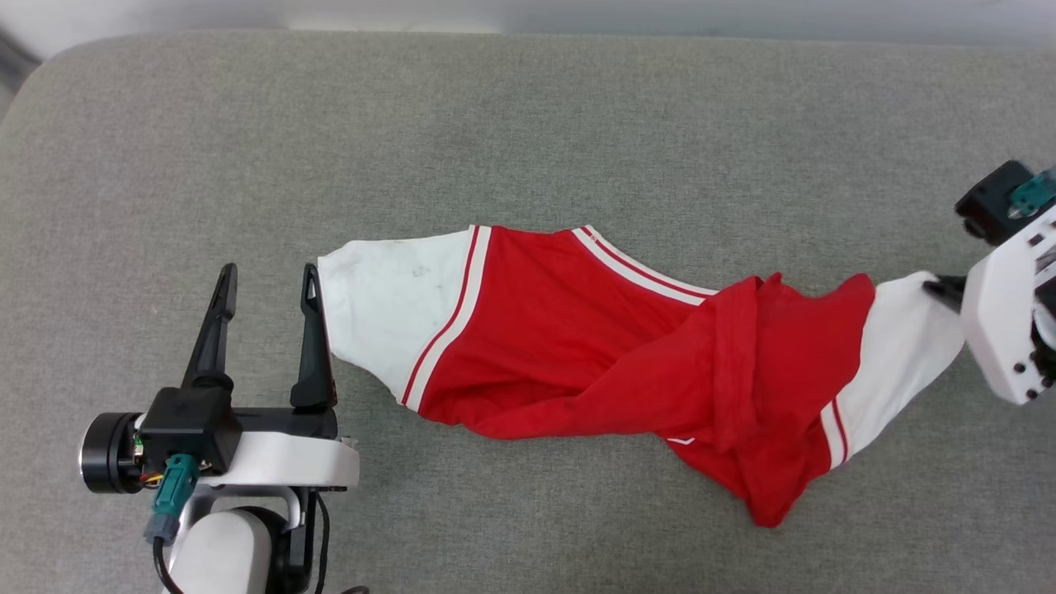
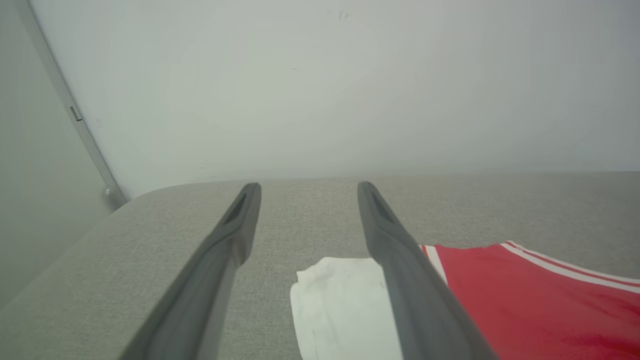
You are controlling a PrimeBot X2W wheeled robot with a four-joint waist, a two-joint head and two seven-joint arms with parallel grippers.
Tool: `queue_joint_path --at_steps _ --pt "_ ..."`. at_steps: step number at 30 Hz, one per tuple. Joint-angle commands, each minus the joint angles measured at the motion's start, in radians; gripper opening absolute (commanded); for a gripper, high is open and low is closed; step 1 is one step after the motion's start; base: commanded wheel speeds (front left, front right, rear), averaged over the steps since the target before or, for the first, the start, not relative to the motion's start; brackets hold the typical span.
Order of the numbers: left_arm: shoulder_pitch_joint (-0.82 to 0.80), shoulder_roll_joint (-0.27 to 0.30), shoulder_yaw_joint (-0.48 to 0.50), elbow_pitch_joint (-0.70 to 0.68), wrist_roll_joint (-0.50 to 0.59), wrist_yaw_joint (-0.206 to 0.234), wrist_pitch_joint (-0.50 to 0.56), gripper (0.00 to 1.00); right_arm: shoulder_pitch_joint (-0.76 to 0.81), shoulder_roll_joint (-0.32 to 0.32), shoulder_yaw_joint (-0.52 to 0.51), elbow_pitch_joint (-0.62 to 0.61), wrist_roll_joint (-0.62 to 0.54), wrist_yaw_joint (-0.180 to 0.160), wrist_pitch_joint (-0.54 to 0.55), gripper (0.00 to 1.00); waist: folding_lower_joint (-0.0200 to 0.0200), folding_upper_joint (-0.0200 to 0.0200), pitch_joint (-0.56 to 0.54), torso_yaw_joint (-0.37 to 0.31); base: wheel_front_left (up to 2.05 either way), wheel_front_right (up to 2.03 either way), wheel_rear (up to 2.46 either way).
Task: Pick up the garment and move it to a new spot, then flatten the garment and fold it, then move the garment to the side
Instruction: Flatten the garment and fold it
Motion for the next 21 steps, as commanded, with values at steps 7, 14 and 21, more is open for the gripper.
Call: queue_joint_path --at_steps 7,14,21 --pt "0.002 -0.037 0.026 0.005 0.032 -0.035 -0.002 1.0 -0.02 0.009 -0.02 0.146 0.029 -0.001 -0.049 0.0 0.0 0.0 0.022 0.019 0.0 0.0 0.0" --pt "-0.001 -0.065 0.043 0.018 0.053 -0.06 -0.002 1.0 0.083 0.064 0.019 0.287 0.078 0.0 -0.029 0.0 0.0 0.0 0.022 0.027 0.0 0.0 0.0" --pt "0.024 -0.074 0.064 0.038 0.071 -0.079 -0.002 1.0 0.024 0.031 -0.02 0.231 0.086 -0.001 -0.161 1.0 0.0 0.0 -0.035 0.008 0.0 0.0 0.0"
